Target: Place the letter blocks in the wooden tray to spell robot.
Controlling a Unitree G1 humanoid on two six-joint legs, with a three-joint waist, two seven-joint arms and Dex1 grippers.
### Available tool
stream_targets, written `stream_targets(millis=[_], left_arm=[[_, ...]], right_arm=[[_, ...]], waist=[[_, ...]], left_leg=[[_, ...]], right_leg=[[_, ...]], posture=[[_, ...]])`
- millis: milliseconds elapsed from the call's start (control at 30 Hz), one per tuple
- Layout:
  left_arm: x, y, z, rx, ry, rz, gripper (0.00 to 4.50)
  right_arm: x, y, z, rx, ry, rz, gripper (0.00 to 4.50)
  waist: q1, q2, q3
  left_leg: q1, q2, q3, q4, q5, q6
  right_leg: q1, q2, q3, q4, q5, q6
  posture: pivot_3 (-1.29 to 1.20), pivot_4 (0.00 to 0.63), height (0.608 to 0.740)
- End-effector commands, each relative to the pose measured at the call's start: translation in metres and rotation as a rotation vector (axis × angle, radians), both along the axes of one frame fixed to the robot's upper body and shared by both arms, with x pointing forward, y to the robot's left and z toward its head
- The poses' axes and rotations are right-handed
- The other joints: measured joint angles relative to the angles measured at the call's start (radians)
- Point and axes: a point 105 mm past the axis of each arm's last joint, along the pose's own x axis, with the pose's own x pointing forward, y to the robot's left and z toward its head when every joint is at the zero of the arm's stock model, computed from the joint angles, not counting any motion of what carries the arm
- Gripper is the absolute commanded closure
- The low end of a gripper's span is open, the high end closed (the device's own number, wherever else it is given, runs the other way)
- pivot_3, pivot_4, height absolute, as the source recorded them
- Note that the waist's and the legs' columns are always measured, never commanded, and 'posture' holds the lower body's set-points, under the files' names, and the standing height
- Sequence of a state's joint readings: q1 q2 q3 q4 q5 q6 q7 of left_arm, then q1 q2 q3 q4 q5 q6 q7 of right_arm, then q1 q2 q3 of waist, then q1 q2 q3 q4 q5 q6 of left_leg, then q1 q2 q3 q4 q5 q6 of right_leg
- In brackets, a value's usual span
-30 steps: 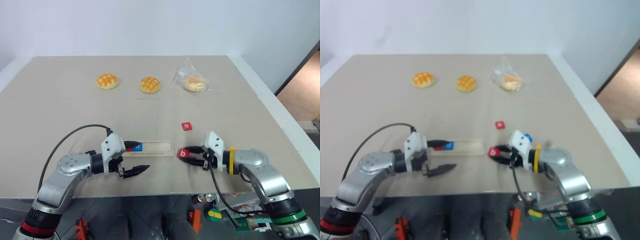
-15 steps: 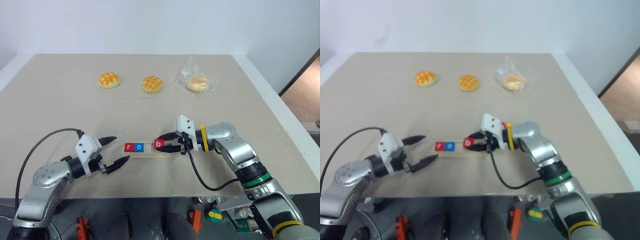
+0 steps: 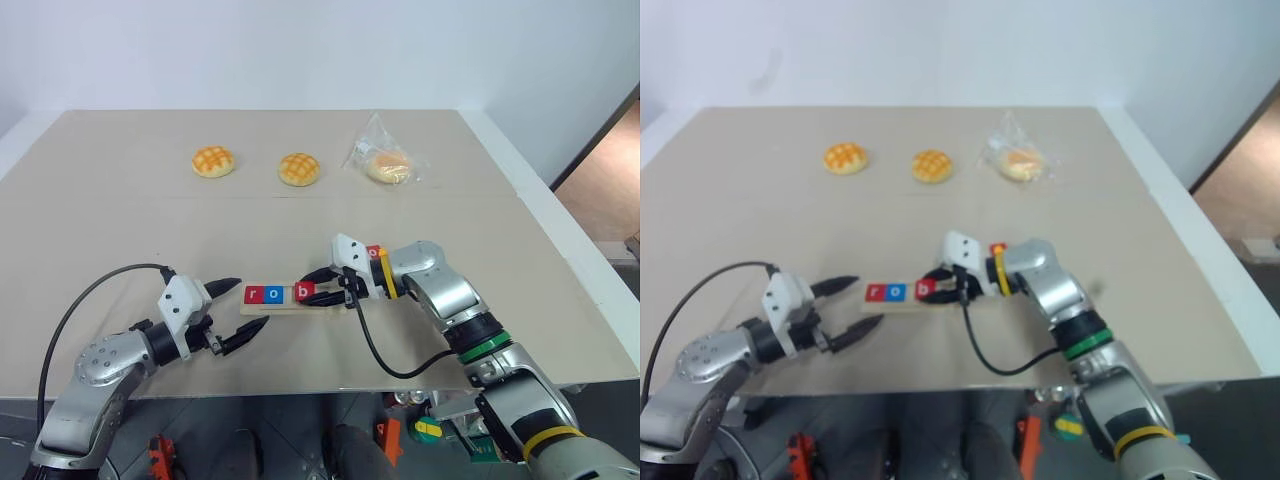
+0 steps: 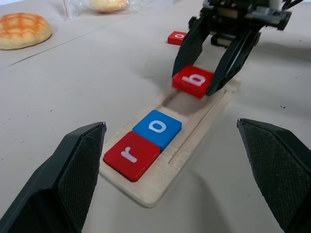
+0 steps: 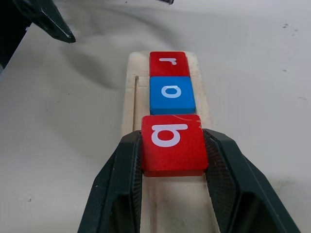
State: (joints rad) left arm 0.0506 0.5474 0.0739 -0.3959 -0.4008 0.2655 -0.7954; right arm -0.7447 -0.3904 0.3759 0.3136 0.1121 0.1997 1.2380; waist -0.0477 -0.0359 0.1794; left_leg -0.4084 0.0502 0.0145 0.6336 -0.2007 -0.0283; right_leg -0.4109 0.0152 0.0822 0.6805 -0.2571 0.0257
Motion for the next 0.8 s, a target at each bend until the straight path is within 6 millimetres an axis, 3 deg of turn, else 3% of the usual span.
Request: stream_targets(millis=[33, 733, 767, 800], left_arm=[[-0.004, -0.006, 0.008, 0.002, -0.028, -0.027, 0.0], [-0.006, -0.012, 0.006, 0.014, -0.018, -0.043, 0.0], [-0.006, -0.012, 0.006, 0.016, -0.017, -0.043, 0.0], [-0.006, -0.012, 0.005, 0.017, -0.017, -0.043, 0.0]], right_arm=[[0.0, 0.011, 0.007, 0.01, -0.036, 0.034, 3.27], [0.01, 0.017, 0.001, 0.002, -0.023, 0.006, 3.27], [0.01, 0.017, 0.0, 0.003, -0.021, 0.003, 2.77], [0.011, 0.017, 0.0, 0.008, -0.023, 0.0, 2.77]], waist=[[0.0, 0.0, 0.0], [0.0, 0.0, 0.0], [0.0, 0.0, 0.0], [0.0, 0.0, 0.0]], left_leg=[[0.0, 0.0, 0.0, 0.0, 0.0, 0.0], [0.0, 0.0, 0.0, 0.0, 0.0, 0.0], [0.0, 0.0, 0.0, 0.0, 0.0, 0.0], [0.0, 0.0, 0.0, 0.0, 0.0, 0.0]], right_leg=[[0.0, 0.0, 0.0, 0.0, 0.0, 0.0], [0.0, 0.0, 0.0, 0.0, 0.0, 0.0], [0.0, 0.0, 0.0, 0.0, 0.0, 0.0], [0.0, 0.0, 0.0, 0.0, 0.0, 0.0]], posture=[[0.0, 0.15, 0.74], [0.0, 0.15, 0.74], [0.0, 0.15, 0.74], [0.0, 0.15, 0.74]])
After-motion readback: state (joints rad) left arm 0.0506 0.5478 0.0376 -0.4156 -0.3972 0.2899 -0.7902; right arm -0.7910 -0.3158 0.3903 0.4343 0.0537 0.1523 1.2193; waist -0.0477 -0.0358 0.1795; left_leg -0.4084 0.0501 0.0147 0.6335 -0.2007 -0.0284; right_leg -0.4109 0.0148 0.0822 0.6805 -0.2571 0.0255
